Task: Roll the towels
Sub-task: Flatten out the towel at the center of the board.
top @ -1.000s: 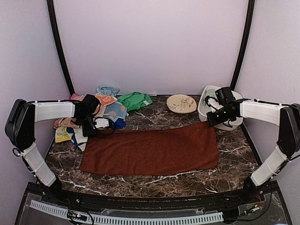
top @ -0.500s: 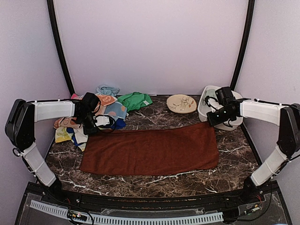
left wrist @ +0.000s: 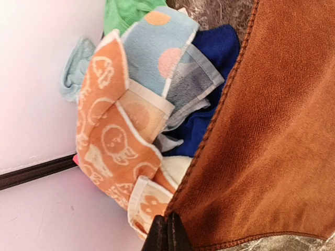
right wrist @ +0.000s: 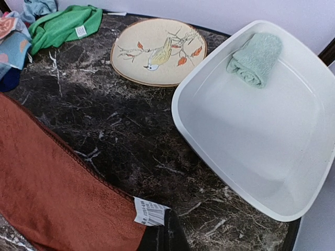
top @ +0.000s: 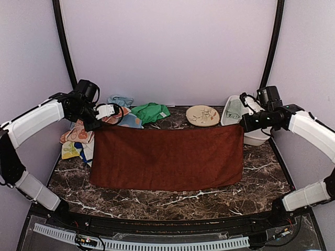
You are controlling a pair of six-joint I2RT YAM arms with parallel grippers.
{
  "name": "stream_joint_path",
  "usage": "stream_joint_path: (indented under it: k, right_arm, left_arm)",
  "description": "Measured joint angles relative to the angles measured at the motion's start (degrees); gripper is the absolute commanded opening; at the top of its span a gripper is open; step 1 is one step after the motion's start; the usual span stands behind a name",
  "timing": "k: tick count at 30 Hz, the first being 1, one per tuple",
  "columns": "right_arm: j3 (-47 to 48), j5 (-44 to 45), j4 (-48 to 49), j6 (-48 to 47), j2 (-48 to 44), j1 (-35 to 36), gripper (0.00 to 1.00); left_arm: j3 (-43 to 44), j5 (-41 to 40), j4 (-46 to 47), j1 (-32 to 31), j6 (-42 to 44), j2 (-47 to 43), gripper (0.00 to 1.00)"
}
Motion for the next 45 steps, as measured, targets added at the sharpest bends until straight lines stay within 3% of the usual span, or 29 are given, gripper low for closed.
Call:
stream_joint_path:
  k: [9, 16, 23, 30, 34, 37, 41, 45]
  right_arm:
    - [2.6, -1.5, -10.8, 1.5, -13.7, 0.0, 0.00]
    - [9.0, -1.9, -21.5, 3.5, -22.8, 0.0, 0.00]
    - [14.7, -2.2, -30.2, 5.3, -28.6, 0.0, 0.00]
    - [19.6, -2.8, -34.8, 6.7, -29.8, 0.0, 0.00]
    - [17.9, -2.4, -34.5, 7.3, -27.2, 0.0, 0.00]
    - [13.0, -1.2, -32.4, 7.9, -24.6, 0.0, 0.00]
    - [6.1, 1.7, -27.9, 7.9, -19.0, 0.0, 0.00]
    - [0.3, 3.9, -22.1, 6.7, -13.0, 0.0, 0.00]
  left_arm:
    - [3.7, 3.6, -13.2, 0.0, -3.5, -14.5, 0.00]
    - [14.8, 7.5, -26.4, 0.0, -6.6, -22.4, 0.00]
    - [24.3, 12.3, -35.7, -0.1, -8.5, -25.8, 0.00]
    - [26.3, 16.2, -43.1, -0.1, -9.1, -27.2, 0.00]
    - [19.8, 17.5, -42.7, -0.1, -9.1, -28.7, 0.00]
    - [8.7, 17.3, -39.6, -0.1, -8.9, -29.4, 0.00]
    - [-3.6, 13.7, -30.1, -0.1, -7.9, -25.2, 0.00]
    - [-9.0, 7.9, -17.2, -0.1, -6.2, -17.3, 0.00]
